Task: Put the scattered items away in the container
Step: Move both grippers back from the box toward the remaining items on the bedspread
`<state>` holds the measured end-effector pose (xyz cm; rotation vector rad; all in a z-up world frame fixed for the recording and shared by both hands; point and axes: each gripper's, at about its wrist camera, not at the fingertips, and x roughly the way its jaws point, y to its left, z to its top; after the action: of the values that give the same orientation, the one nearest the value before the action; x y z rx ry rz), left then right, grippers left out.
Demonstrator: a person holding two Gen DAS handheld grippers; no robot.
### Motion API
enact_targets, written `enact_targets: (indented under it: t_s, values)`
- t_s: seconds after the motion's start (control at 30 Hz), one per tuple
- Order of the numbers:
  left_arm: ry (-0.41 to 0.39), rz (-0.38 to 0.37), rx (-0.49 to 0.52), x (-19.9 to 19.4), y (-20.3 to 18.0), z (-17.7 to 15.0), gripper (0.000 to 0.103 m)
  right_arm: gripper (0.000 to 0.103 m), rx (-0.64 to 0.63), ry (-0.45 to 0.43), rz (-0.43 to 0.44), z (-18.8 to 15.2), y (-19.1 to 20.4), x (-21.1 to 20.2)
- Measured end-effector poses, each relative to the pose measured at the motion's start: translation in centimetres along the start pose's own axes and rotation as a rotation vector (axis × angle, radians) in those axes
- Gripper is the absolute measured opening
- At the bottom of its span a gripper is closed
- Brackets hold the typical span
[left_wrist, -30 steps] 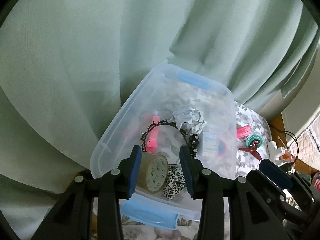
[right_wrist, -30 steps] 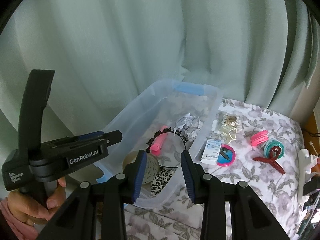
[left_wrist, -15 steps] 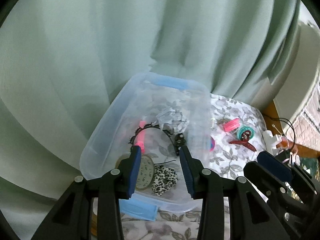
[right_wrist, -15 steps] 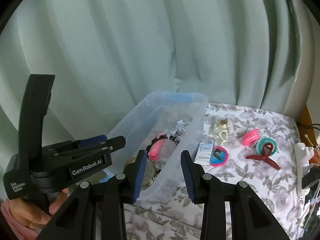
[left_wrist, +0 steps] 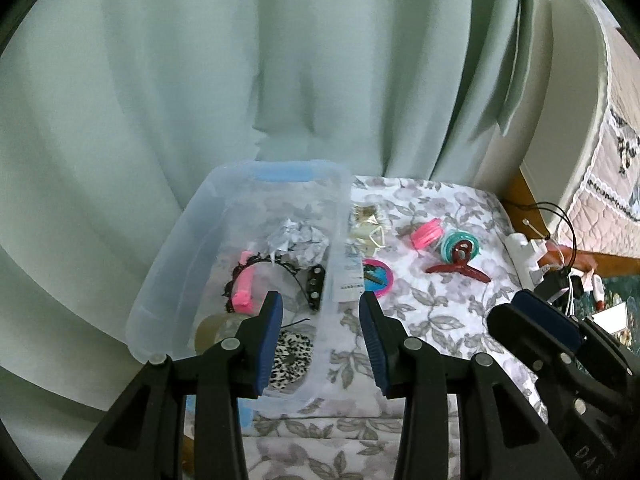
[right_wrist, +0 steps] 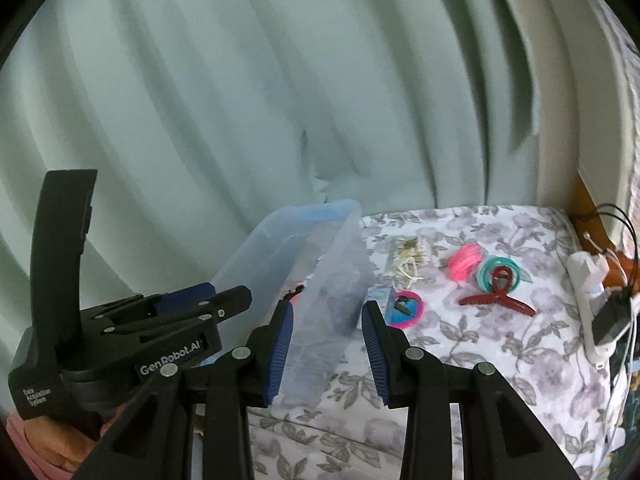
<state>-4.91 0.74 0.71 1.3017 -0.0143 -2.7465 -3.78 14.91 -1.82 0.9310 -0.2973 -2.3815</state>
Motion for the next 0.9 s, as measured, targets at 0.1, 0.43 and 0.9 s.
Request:
enact_targets:
  t_s: [0.1, 0.43, 0.9]
  values:
    - [0.020, -0.001, 0.021, 0.6, -1.7, -0.1, 0.041, 0.039, 0.061, -0.016, -0.017, -0.2, -2.5, -0.8]
    - [0.064, -0.045, 0.151, 2.5, -8.1, -0.4, 0.041, 0.040, 0.232, -0.077, -0.104, -0.3, -10.6, -4.0]
    - [0.134, -0.089, 0.178, 7.1, -10.0, -1.5, 0.041, 0.042, 0.328, -0.013, -0.141, -2.1, -15.4, -2.3]
